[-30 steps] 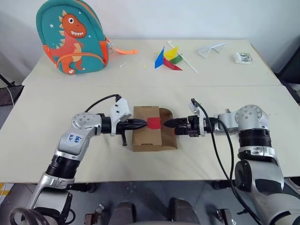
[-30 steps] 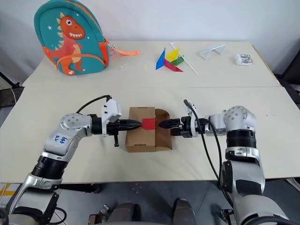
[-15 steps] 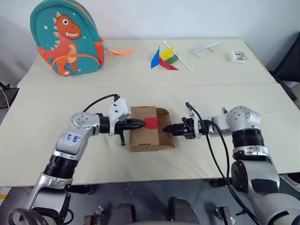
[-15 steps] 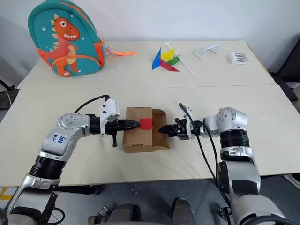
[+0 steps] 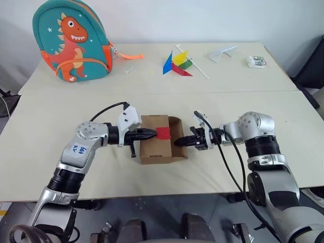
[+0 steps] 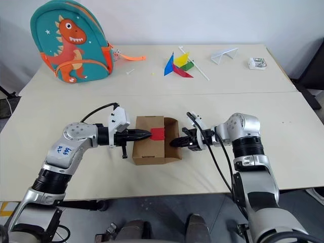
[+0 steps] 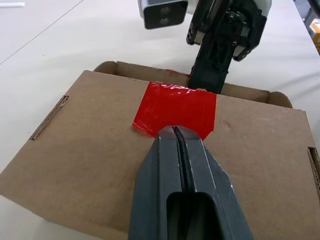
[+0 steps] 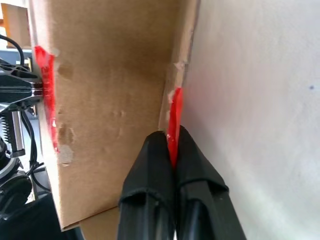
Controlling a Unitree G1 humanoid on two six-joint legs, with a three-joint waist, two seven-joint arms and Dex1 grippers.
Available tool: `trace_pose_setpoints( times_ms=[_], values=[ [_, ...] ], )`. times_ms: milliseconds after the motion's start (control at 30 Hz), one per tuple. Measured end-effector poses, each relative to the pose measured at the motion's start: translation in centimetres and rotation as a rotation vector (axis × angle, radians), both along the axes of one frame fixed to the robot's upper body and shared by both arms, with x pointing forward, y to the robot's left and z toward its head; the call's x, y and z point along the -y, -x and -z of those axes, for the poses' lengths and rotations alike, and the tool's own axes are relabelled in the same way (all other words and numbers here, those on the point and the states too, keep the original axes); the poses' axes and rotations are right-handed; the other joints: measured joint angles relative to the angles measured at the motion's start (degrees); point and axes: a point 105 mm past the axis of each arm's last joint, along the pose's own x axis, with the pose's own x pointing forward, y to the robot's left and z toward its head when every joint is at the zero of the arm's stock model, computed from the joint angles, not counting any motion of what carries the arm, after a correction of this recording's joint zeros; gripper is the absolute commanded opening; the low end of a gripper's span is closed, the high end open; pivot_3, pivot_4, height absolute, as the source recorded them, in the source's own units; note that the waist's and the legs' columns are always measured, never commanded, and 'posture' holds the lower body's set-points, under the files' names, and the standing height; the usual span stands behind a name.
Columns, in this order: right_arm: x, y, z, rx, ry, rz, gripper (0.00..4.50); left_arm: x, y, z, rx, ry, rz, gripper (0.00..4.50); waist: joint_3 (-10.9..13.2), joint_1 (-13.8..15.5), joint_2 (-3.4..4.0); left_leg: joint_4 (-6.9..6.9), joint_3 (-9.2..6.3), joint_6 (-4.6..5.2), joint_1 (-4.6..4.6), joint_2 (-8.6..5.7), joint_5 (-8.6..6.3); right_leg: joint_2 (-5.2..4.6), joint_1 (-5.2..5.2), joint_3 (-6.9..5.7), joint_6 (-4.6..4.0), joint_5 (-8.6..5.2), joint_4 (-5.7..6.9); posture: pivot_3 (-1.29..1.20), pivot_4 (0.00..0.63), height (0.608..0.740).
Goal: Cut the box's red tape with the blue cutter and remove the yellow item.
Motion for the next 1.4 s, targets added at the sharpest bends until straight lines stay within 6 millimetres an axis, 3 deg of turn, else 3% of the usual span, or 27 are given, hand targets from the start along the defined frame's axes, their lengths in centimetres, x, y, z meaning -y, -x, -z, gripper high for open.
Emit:
trace_pose_setpoints(
  times_ms=[267, 533, 600, 900, 1033, 1133, 1400],
  values=[
    [1.0, 0.4, -0.7, -0.004, 0.026, -0.006, 0.02, 0.1, 0.1, -0.2, 0.014, 0.005, 0.003, 0.0, 0.04, 0.39, 0.06, -0.02, -0.02, -0.01, -0.1, -0.01, 0.0, 0.0, -0.06, -0.01, 0.01, 0.0, -0.05, 0.0, 0.15, 0.74],
    [4.0, 0.2, -4.2, 0.08, 0.107, 0.005, 0.02, -0.1, -0.3, 0.0, 0.004, 0.052, -0.027, 0.0, 0.05, 1.64, 0.07, 0.0, 0.0, 0.0, -0.14, -0.02, -0.01, 0.0, -0.06, -0.02, 0.01, 0.0, -0.15, 0.0, 0.15, 0.74],
    [4.6, 0.2, -5.9, 0.118, 0.139, -0.001, 0.02, 0.5, -0.5, 0.4, -0.005, 0.086, -0.028, 0.0, 0.06, 1.9, 0.07, 0.02, -0.01, 0.01, -0.18, -0.02, -0.01, 0.0, -0.06, -0.03, 0.01, 0.0, -0.19, 0.0, 0.15, 0.74],
    [4.7, 0.6, -8.8, 0.195, 0.236, -0.026, 0.02, 1.8, -1.0, 1.2, -0.017, 0.151, -0.041, 0.0, 0.06, 1.9, 0.07, 0.03, 0.01, 0.01, -0.19, -0.02, -0.01, 0.0, -0.05, -0.04, 0.01, 0.0, -0.26, 0.0, 0.15, 0.74],
    [3.6, 1.6, -10.6, 0.242, 0.195, -0.093, 0.02, 1.9, -1.2, 2.9, -0.066, 0.124, -0.068, 0.0, 0.06, 2.02, 0.06, 0.02, 0.01, 0.04, -0.23, -0.02, -0.02, 0.0, -0.05, -0.05, 0.01, 0.0, -0.32, 0.0, 0.15, 0.74],
    [3.5, 2.1, -10.7, 0.245, 0.199, -0.112, 0.02, 2.4, -0.9, 4.1, -0.105, 0.122, -0.058, 0.0, 0.12, 2.18, -0.03, 0.03, 0.0, 0.06, -0.36, -0.01, -0.04, -0.01, -0.15, -0.08, 0.01, 0.01, -0.36, 0.0, 0.15, 0.74],
    [3.7, 2.6, -10.5, 0.246, 0.195, -0.111, 0.02, 2.4, -1.0, 4.0, -0.095, 0.124, -0.068, 0.0, 0.12, 2.23, -0.03, 0.03, 0.02, 0.06, -0.37, -0.01, -0.04, -0.01, -0.16, -0.08, 0.01, 0.01, -0.39, 0.0, 0.15, 0.74]
  ],
)
